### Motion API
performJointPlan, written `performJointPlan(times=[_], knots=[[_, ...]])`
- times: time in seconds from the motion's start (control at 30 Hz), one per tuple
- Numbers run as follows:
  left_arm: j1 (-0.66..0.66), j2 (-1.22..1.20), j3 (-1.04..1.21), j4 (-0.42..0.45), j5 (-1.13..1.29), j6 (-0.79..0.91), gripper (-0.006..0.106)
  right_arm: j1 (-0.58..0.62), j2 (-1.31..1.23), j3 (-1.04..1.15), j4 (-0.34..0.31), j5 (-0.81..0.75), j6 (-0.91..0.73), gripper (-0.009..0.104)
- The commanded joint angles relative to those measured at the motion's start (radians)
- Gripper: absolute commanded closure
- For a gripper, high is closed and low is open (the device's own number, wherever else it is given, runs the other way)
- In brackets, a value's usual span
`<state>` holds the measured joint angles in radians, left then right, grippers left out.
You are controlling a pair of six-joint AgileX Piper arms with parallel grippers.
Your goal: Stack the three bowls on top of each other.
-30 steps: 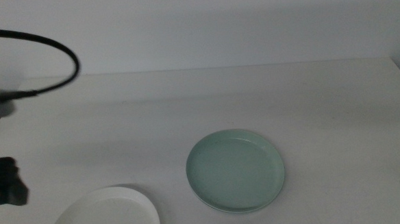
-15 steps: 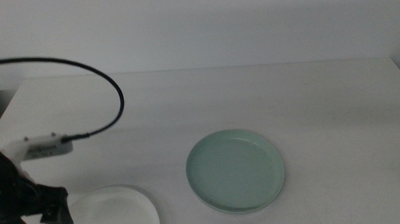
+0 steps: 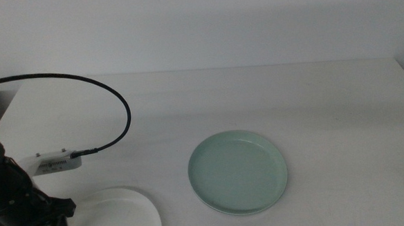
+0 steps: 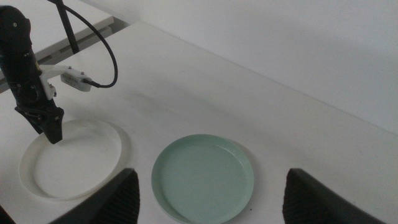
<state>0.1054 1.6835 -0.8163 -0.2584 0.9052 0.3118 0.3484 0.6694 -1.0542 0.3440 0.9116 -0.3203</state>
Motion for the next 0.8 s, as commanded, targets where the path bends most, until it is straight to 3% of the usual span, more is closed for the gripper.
performJointPlan(times=[0.0,0.1,0.13,0.43,0.77], knots=[[0.002,-0.007,-0.007,-0.024,0.024,0.004,0.070,-0.004,0.001,-0.022,0.012,-0.077,-0.007,0.035],[0.002,-0.019,-0.013,-0.024,0.057,-0.008,0.104,-0.004,0.001,-0.022,0.012,-0.077,-0.007,0.035],[0.002,-0.029,-0.017,-0.021,0.071,-0.011,0.106,-0.004,0.001,-0.022,0.012,-0.077,-0.007,0.035],[-0.052,-0.221,-0.241,-0.033,0.227,-0.128,0.105,-0.004,0.001,-0.022,0.012,-0.077,-0.007,0.035],[-0.354,-0.085,-0.573,-0.035,0.239,-0.304,0.105,-0.004,0.001,-0.022,0.012,-0.077,-0.007,0.035]])
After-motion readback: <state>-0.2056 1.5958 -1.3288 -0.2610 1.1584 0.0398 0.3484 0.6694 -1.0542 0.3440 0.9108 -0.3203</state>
